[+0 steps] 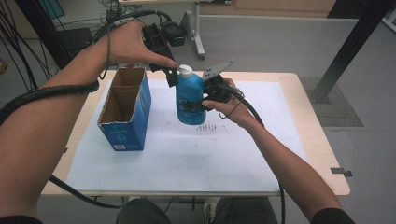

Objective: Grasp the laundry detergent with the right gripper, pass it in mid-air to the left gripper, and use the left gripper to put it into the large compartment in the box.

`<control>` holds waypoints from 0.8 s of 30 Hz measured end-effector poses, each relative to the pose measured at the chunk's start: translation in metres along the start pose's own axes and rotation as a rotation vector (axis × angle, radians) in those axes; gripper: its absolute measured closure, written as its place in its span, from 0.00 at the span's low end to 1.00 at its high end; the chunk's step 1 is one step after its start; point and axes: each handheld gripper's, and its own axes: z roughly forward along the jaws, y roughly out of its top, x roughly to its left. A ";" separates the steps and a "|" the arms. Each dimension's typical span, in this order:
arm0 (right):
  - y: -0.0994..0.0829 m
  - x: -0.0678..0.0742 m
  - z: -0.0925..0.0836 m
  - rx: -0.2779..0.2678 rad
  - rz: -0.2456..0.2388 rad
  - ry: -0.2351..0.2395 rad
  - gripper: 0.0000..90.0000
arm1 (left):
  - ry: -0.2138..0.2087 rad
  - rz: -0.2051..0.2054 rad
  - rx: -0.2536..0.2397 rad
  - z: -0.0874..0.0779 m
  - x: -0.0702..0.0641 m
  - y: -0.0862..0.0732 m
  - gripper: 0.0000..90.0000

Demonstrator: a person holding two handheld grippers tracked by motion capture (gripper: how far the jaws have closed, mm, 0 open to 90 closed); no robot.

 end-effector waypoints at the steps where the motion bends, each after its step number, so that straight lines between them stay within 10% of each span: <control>1: 0.000 0.000 0.002 -0.005 -0.004 0.008 0.49 | -0.002 0.005 0.003 0.001 0.000 0.000 0.06; 24: 0.012 0.013 0.030 -0.056 -0.095 0.152 0.49 | -0.069 0.069 0.063 0.024 0.001 0.004 0.06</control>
